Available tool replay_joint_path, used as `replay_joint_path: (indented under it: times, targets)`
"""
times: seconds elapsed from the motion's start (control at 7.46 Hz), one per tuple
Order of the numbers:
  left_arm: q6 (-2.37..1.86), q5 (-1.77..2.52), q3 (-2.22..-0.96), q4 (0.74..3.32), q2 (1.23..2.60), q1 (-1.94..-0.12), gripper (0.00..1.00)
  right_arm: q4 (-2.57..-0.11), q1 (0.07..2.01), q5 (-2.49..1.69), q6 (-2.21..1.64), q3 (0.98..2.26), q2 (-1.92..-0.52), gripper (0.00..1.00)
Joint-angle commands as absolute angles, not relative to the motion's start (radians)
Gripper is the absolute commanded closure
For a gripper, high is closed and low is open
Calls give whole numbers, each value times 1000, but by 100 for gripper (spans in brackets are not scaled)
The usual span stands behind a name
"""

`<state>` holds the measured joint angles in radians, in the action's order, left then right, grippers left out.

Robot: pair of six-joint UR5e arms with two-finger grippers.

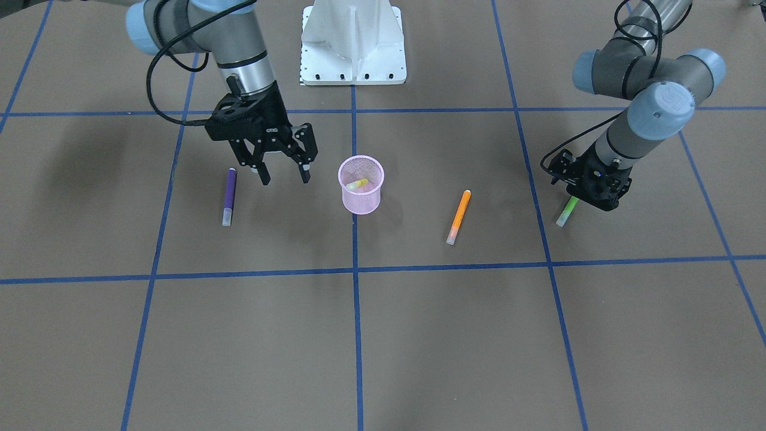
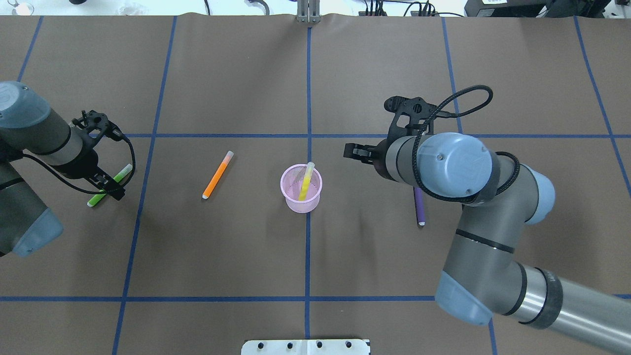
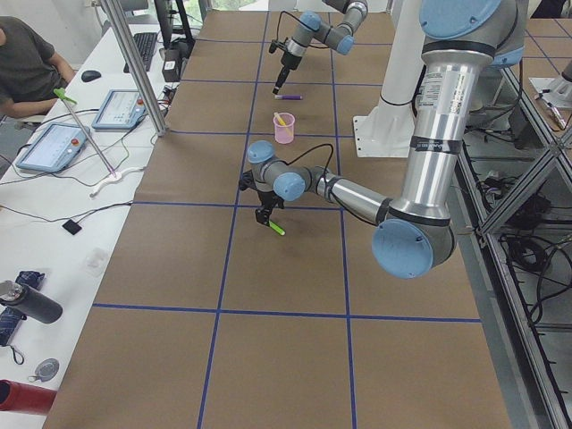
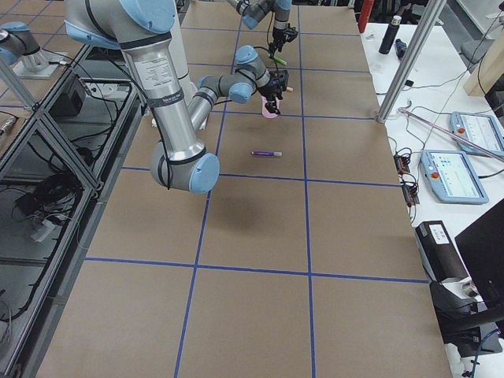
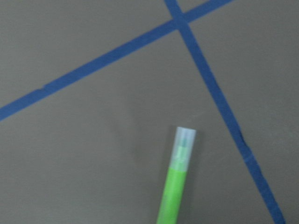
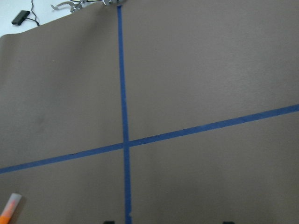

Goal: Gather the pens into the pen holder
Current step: 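Grasp the green marker with the left gripper while the right arm withdraws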

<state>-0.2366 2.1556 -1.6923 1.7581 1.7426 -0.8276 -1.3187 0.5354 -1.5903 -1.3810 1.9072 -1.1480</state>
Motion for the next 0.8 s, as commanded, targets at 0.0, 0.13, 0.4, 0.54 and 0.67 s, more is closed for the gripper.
replay_joint_path:
  times: [0.0,0.13,0.4,0.54,0.67]
  targets:
    - [-92,2109,-1687,1706,1756,-824,10,-1315,633,-1773,-1269,1910,-1212,18]
    - [-53,2089,-1677,1704,1767,-825,11,-1315,637,-1776,-1266,1908,-1222,18]
    - [-48,2086,-1571,1703,1866,-827,14,-1316,684,-1820,-1238,1908,-1253,20]
    - [-48,2086,-1566,1703,1870,-825,24,-1315,696,-1839,-1235,1908,-1262,20]
    - [-48,2086,-1566,1704,1868,-828,36,-1315,695,-1836,-1236,1908,-1264,19]
